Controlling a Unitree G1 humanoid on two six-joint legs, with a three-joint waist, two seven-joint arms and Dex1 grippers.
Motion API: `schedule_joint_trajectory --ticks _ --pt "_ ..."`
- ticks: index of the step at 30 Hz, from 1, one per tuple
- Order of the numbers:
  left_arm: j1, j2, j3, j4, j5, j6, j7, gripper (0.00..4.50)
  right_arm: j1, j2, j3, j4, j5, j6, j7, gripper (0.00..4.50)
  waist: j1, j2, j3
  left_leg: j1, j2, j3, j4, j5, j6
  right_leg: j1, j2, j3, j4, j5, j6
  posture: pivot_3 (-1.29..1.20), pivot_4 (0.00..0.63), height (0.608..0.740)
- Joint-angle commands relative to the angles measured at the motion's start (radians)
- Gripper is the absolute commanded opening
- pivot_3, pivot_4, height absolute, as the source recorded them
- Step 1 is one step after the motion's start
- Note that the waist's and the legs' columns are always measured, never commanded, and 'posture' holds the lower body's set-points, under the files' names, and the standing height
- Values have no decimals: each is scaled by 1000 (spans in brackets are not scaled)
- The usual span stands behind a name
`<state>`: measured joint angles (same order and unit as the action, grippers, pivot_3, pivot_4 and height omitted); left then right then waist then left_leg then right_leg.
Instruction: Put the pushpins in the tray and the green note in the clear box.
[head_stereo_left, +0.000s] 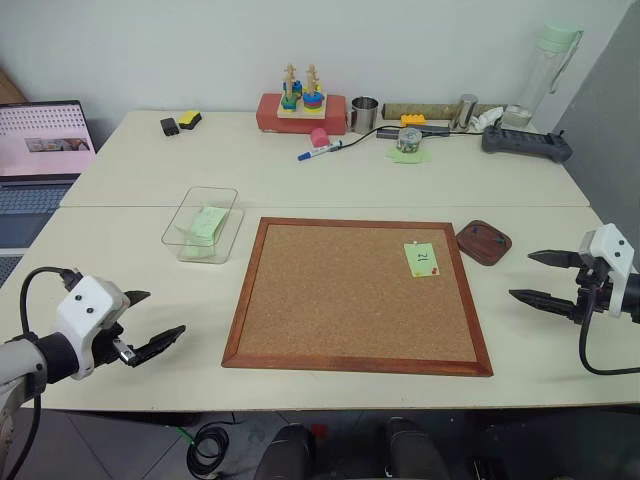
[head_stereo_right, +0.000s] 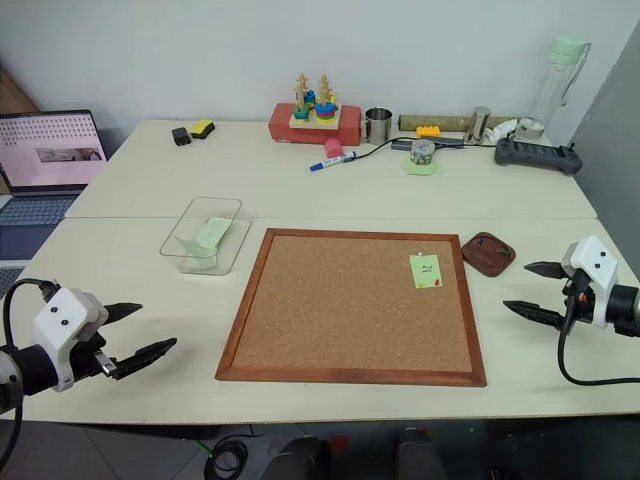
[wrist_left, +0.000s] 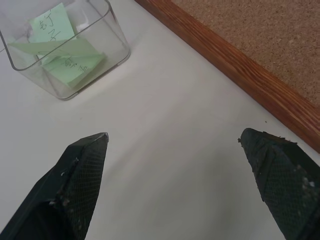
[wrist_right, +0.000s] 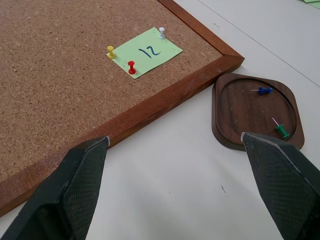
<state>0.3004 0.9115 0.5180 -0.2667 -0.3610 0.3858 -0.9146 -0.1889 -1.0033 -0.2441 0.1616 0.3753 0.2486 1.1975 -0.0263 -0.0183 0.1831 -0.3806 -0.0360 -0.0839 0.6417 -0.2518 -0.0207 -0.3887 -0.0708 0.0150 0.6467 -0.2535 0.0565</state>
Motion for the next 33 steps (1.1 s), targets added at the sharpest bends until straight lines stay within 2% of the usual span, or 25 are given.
schedule_joint_trajectory --ticks 1,16,20,22,25,29,33 --pt "-23 -4 28 -19 -6 4 18 4500 -25 -9 -16 -4 2 -14 3 4456 0 0 0 0 0 0 0 0 0 0 0 0 0 0 0 0 150 740" --pt "-148 -26 1 -38 -65 31 22 4500 -21 2 -17 -23 7 -11 -3 4456 0 0 0 0 0 0 0 0 0 0 0 0 0 0 0 0 150 740" --pt "-180 -9 -15 -73 -119 62 -10 3870 -4 8 -22 -53 15 2 -9 4500 0 0 0 0 0 0 0 0 0 0 0 0 0 0 0 0 150 740" --pt "-209 6 -36 -105 -155 83 -40 3335 8 12 -29 -76 23 12 -13 4500 0 0 0 0 0 0 0 0 0 0 0 0 0 0 0 0 150 740" --pt "-257 21 -91 -140 -179 110 -59 2843 25 15 -37 -113 38 33 -17 4500 0 0 0 0 0 0 0 0 0 0 0 0 0 0 0 0 150 740" --pt "-392 0 -264 -163 -144 103 -60 1936 49 38 -42 -215 67 80 -46 4500 2 0 0 0 -1 0 1 0 0 1 0 0 0 1 1 0 150 740" --pt "-522 -88 -461 -118 -76 67 -47 1115 50 69 -31 -297 94 127 -88 4500 3 0 0 -1 -2 0 2 0 0 1 1 1 0 1 2 0 150 740"
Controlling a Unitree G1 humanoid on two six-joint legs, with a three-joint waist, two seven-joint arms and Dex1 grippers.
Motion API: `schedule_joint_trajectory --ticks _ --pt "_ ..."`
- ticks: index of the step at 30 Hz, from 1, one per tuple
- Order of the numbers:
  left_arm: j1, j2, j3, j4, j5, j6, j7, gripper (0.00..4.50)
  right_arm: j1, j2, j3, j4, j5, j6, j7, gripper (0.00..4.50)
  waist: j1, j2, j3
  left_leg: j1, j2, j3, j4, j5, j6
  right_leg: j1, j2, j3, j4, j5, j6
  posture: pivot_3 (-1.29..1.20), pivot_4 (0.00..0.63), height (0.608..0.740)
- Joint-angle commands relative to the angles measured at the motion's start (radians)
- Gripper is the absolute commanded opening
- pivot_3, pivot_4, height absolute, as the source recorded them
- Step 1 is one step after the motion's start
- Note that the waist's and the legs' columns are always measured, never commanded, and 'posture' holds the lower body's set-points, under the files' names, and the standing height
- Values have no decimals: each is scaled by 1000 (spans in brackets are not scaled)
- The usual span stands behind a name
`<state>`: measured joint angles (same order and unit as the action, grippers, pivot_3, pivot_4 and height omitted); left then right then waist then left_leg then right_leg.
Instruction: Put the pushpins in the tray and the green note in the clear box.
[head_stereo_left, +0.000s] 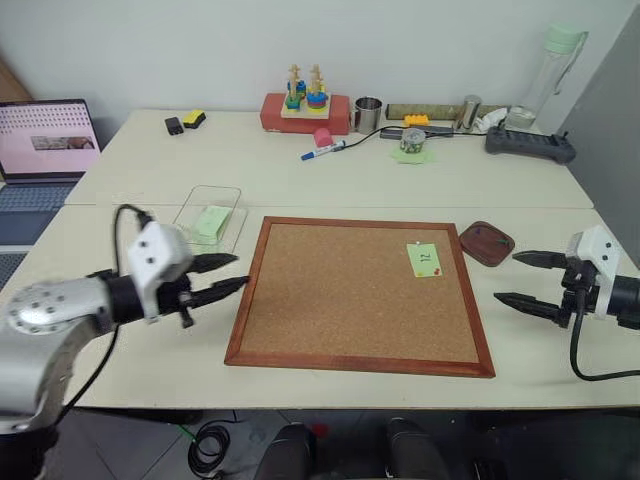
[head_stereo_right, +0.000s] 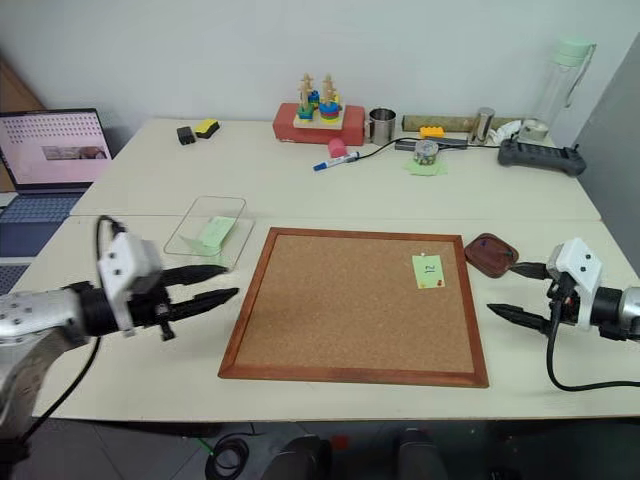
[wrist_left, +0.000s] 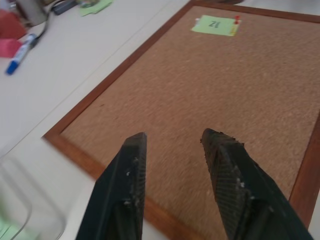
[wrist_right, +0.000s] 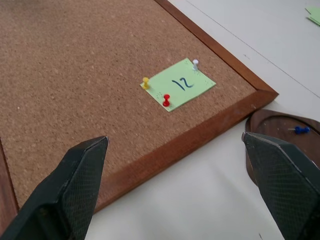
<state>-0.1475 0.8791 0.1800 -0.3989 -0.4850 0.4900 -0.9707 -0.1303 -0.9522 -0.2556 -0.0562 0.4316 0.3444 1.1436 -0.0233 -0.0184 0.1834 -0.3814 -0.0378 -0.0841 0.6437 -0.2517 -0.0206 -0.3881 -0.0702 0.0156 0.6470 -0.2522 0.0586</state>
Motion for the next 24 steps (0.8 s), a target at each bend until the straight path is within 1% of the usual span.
schedule_joint_trajectory --ticks 1,2,3,4,5,11,14,17,22,24 --pt "-100 -82 -161 33 67 -48 12 857 -14 26 -13 -92 41 42 -45 4500 0 0 0 0 0 0 0 0 0 0 0 0 0 0 0 0 150 740" --pt "-133 -119 -208 66 100 -76 19 659 -28 41 1 -101 41 46 -59 4500 0 0 0 0 0 0 0 0 0 0 0 1 0 0 1 0 150 740" --pt "-160 -153 -240 98 128 -103 29 560 -42 55 14 -107 38 49 -73 4500 0 0 0 0 -1 0 1 0 0 0 0 1 0 1 1 0 150 740" --pt "-186 -194 -264 134 142 -120 40 198 -63 75 34 -109 28 48 -91 4500 -1 -1 0 0 -1 0 1 0 0 0 0 0 0 1 1 0 150 740" --pt "-208 -231 -285 167 153 -135 48 36 -84 95 54 -108 16 47 -109 4500 -2 -1 0 0 -1 0 1 0 0 0 0 0 0 1 1 0 150 740" --pt "-266 -377 -396 360 256 -276 56 36 -217 191 186 -37 -63 48 -183 4500 -4 -1 0 0 -1 0 1 0 0 -1 1 0 0 1 1 0 150 740" --pt "-273 -430 -422 451 295 -350 61 36 -295 224 249 55 -122 27 -197 4500 -3 -1 1 -1 -1 0 1 0 0 -1 0 0 0 2 1 0 150 740" --pt "-286 -489 -428 558 319 -414 80 36 -383 267 291 191 -171 -15 -202 4500 -2 -1 1 -1 -2 0 1 0 0 -1 0 0 0 2 2 0 150 740" --pt "-293 -529 -433 670 353 -480 79 36 -495 321 342 410 -257 -120 -206 4500 -4 -1 0 -1 -2 0 1 0 0 -1 0 0 1 2 2 0 150 740" --pt "-283 -528 -438 687 366 -488 78 36 -553 361 352 542 -291 -176 -227 4500 -4 -1 0 -1 -2 0 1 0 0 -1 0 0 1 2 2 0 150 740"
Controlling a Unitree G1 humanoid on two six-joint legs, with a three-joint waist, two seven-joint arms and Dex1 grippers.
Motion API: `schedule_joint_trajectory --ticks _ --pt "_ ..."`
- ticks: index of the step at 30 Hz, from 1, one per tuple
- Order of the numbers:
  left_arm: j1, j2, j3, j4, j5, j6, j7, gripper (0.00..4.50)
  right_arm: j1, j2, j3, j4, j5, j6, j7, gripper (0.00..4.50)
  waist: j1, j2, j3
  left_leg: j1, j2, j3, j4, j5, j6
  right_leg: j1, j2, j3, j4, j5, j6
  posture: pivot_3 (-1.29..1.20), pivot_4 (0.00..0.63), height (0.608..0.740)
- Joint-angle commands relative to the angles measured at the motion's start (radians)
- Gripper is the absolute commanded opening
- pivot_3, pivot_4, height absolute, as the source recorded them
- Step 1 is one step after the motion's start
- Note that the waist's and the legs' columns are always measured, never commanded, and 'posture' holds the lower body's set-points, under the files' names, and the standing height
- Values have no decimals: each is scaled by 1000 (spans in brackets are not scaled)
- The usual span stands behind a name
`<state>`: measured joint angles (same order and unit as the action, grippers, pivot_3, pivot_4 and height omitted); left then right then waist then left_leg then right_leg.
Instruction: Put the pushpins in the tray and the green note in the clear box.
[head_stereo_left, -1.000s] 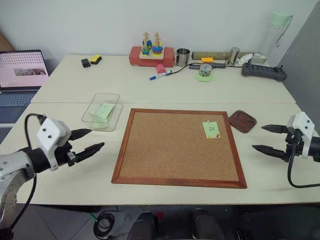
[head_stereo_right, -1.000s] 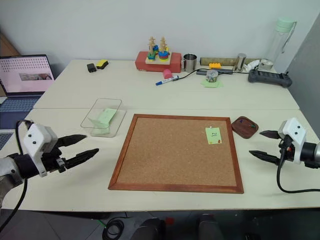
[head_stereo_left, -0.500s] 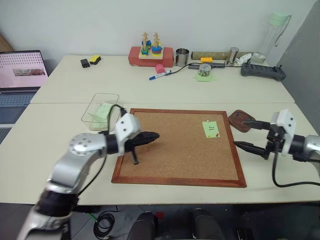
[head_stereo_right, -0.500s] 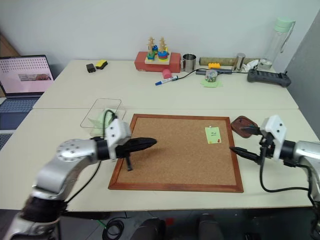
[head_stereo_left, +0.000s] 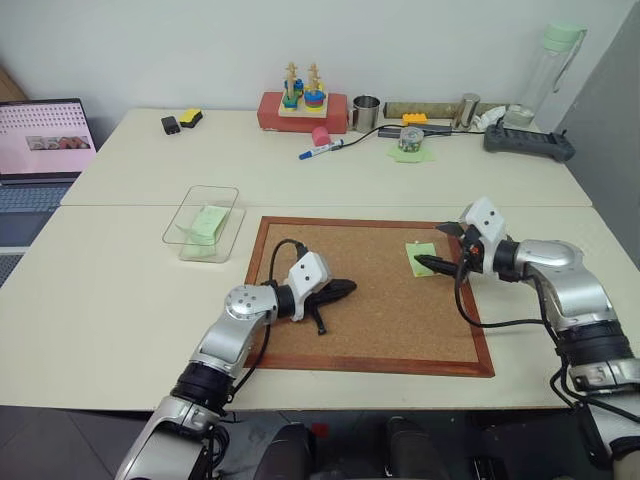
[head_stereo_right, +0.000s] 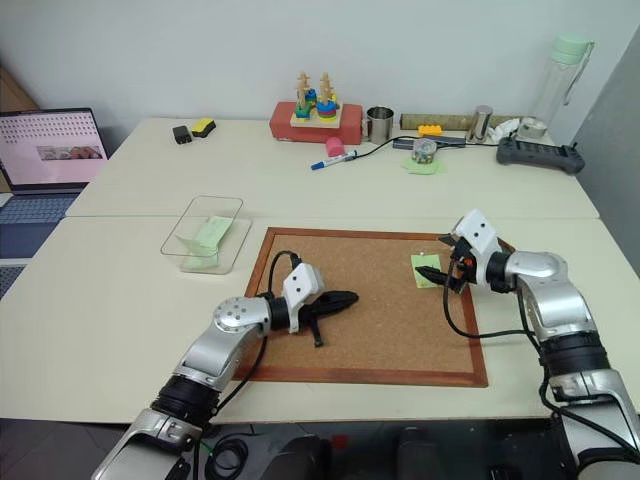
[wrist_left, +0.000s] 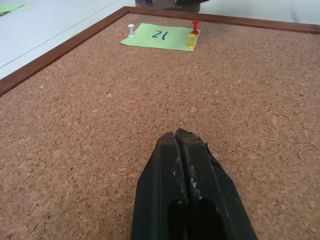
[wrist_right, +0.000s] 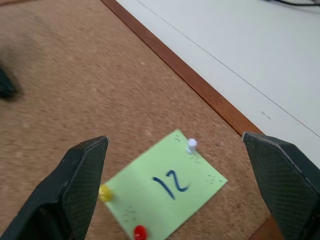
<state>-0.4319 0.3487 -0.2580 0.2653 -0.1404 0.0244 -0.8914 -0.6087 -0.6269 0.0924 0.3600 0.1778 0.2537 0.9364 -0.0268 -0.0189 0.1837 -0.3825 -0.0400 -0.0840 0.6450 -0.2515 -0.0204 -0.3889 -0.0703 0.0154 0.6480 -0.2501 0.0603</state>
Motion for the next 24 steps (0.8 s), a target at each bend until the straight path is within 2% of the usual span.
schedule_joint_trajectory --ticks 1,3,6,8,12,13,24 --pt "5 4 0 28 26 -28 -1 36 -94 52 6 174 -47 -108 -28 4500 -1 0 0 1 0 0 0 0 0 0 0 0 0 0 0 0 150 740" --pt "7 6 1 35 39 -39 7 36 -119 81 2 241 -60 -144 -43 4500 -2 0 0 1 0 0 0 0 0 1 0 1 0 0 0 0 150 740" --pt "9 7 2 34 43 -42 7 0 -139 109 -6 304 -74 -193 -54 4038 -2 1 0 2 0 0 0 1 1 1 0 0 1 1 0 0 150 740" --pt "11 9 4 30 44 -43 4 0 -146 119 -9 330 -81 -213 -55 3537 -3 1 0 2 0 0 0 1 1 1 0 1 1 1 0 0 150 740" --pt "12 16 8 28 42 -42 -1 0 -155 129 -17 362 -83 -236 -55 2949 -3 1 0 2 0 -1 0 1 1 1 0 1 2 1 0 0 150 740" --pt "14 17 7 26 43 -42 -2 0 -156 130 -18 365 -82 -238 -53 2637 -3 1 0 2 0 -1 0 1 1 1 0 1 2 1 0 0 150 740" --pt "29 24 2 4 46 -30 2 0 -171 151 -20 404 -83 -252 -46 416 -6 1 -1 2 0 -1 0 1 1 1 1 1 2 1 -1 0 150 740"
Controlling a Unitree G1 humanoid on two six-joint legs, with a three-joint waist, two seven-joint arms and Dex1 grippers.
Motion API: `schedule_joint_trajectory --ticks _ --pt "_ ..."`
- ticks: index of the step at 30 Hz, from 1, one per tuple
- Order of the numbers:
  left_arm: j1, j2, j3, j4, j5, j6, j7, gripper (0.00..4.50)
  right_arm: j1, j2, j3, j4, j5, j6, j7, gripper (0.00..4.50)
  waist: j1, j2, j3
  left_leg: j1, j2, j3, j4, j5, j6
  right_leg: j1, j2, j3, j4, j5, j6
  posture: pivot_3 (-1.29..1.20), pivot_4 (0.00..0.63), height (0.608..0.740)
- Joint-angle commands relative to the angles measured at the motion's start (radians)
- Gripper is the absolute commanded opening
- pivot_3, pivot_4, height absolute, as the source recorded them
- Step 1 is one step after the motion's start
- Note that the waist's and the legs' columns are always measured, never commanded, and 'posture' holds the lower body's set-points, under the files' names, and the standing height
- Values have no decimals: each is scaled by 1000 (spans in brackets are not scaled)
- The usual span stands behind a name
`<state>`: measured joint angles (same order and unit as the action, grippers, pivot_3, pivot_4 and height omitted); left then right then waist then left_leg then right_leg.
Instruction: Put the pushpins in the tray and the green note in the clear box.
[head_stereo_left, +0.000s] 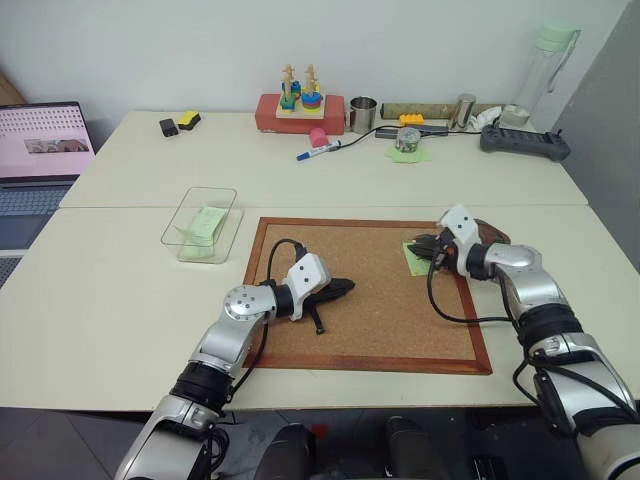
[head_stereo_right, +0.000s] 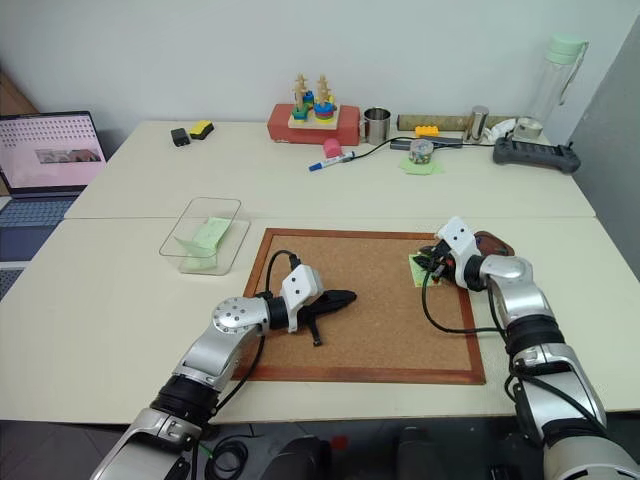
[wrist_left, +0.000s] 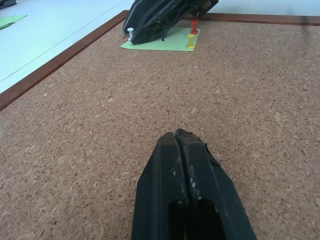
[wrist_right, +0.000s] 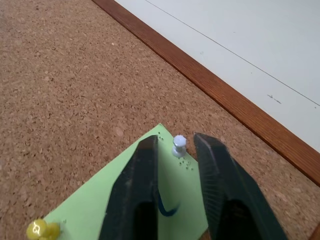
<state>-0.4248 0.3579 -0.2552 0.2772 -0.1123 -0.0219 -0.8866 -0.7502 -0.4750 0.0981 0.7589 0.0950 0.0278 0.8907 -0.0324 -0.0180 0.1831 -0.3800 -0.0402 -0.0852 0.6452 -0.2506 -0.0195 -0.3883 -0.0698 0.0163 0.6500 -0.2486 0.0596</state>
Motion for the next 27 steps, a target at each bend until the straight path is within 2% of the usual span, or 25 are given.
schedule_joint_trajectory --ticks 1,2,9,23,27 --pt "22 15 -1 -9 19 17 -3 0 -32 0 -26 8 0 -28 0 216 0 0 0 0 0 0 0 0 0 0 0 0 0 0 0 0 150 740" --pt "23 16 0 -10 19 18 -2 0 -35 0 -27 11 1 -28 1 77 0 0 0 0 0 0 0 0 0 0 0 0 0 0 0 0 150 740" --pt "25 19 -3 -10 27 29 3 0 -46 -4 -43 -16 30 -12 31 77 -1 0 0 0 0 0 0 0 0 0 0 0 0 0 0 0 150 740" --pt "29 15 -21 2 47 41 -6 0 3 -39 -136 -257 138 181 58 77 -2 1 -1 0 0 0 0 0 0 0 0 0 0 0 0 0 150 740" --pt "27 11 -25 4 49 41 -6 0 36 -87 -170 -337 143 248 28 77 1 2 -1 0 1 0 -1 0 0 0 0 0 0 0 0 0 150 740"
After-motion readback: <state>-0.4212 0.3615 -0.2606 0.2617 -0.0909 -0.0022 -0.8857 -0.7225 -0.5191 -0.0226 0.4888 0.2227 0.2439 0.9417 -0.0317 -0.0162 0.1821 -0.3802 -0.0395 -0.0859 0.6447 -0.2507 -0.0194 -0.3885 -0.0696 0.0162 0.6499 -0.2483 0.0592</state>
